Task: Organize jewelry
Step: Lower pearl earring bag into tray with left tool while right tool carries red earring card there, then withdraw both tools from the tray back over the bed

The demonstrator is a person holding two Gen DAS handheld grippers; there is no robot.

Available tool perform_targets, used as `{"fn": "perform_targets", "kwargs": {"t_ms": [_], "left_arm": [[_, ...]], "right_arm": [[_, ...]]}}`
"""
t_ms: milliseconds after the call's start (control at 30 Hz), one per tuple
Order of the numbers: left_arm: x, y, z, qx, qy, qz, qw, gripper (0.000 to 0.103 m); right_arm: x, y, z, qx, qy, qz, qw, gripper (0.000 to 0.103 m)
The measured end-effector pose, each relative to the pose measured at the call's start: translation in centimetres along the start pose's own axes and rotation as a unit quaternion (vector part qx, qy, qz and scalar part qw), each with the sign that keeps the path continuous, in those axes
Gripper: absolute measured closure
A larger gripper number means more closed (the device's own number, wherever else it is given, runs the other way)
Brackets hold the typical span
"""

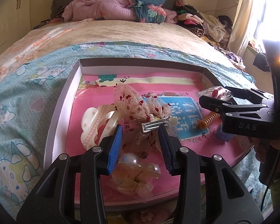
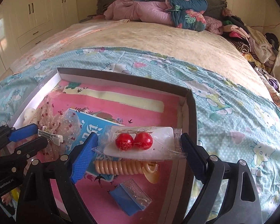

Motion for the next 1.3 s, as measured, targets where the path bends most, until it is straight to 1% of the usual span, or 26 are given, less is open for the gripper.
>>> {"fn": "perform_targets", "kwargs": {"t_ms": [433,833,900,967,1033,1100,1133,1300], "left_arm": [[-0.1,0.1,-0.2,0.001,0.002,0.0,1.0,0.071],[-0.4,0.8,-0.4,-0.001,0.003,0.007,1.0,0.071],[-0.5,1.0,-0.3,0.0,0.002,0.01,1.0,0.063],[-0.6,1.3,-0.2,0.0,0.002,0.012,0.9999,0.06],[-0.8,1.6,-0.2,0.001,0.003,0.014,0.9999,0.054],[-0.9,2.0,-0.2,0.002,0.005,0.018,0.9998,0.046],[-0.9,2.3,-0.3,0.001,0.007,0.02,0.9998,0.045],[-1.2,3.8,-0.4,-0.001,0.014,0.034,0.9993,0.029]], "right_arm": [[-0.1,0.0,0.1,0.007,-0.015,-0.001,1.0,0.012],[-1.5,2.3,0.7,0.027,-0.037,0.029,0.999,0.009],[-1.9,2.9,0.8,0.03,-0.039,0.036,0.998,0.008],[-2.2,3.5,0.8,0.033,-0.041,0.042,0.998,0.008],[-2.6,4.1,0.7,0.037,-0.042,0.048,0.997,0.007],[-2.8,4.8,0.7,0.036,-0.043,0.053,0.997,0.007],[-3.0,5.2,0.6,0.035,-0.042,0.058,0.997,0.007],[-3.9,6.9,0.4,0.035,-0.043,0.077,0.995,0.006]]}}
Point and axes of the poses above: each gripper's, at about its wrist camera, not at the fingertips, and y roughly against the way its jaws point, z to its right, x to its top, the point moved 3 cm from there along -y, roughly the way its jaws point, and after that the axes turned 11 degrees about -z, right-handed, at the moved point
